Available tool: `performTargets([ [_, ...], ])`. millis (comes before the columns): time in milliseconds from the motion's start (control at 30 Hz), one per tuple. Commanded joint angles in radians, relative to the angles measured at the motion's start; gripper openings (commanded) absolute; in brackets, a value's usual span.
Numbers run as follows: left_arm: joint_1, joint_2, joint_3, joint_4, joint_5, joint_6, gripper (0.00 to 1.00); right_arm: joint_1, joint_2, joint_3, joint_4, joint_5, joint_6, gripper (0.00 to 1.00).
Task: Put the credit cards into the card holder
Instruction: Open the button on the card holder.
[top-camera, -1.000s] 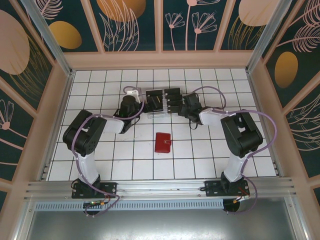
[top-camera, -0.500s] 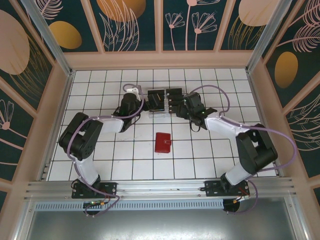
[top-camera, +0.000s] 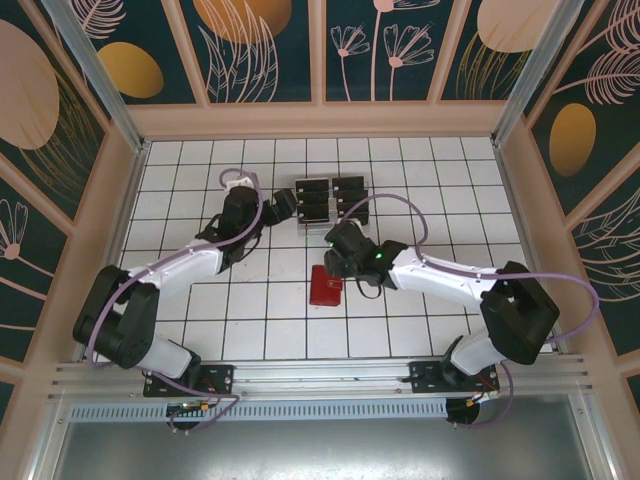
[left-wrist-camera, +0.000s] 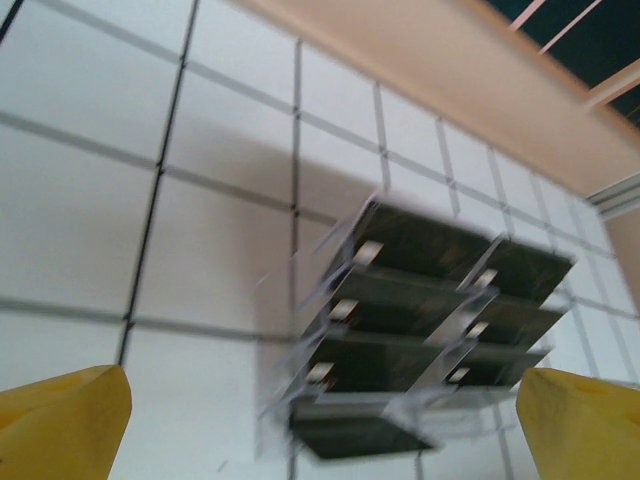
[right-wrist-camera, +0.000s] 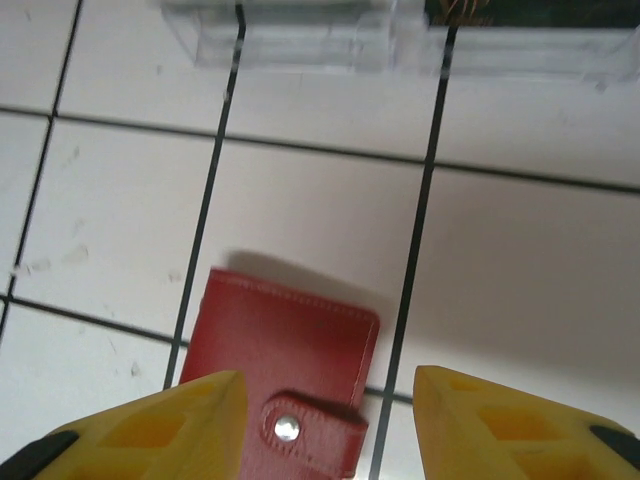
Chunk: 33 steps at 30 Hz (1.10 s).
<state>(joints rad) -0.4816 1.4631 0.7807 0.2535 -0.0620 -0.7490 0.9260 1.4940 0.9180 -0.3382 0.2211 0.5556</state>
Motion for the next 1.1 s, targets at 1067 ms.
performTargets([
  [1067, 0.005, -0.175, -0.19, -0.111, 0.055, -0.014, 0.98, 0.099, 0.223, 0.033, -0.063, 0.085, 0.03, 0.23],
])
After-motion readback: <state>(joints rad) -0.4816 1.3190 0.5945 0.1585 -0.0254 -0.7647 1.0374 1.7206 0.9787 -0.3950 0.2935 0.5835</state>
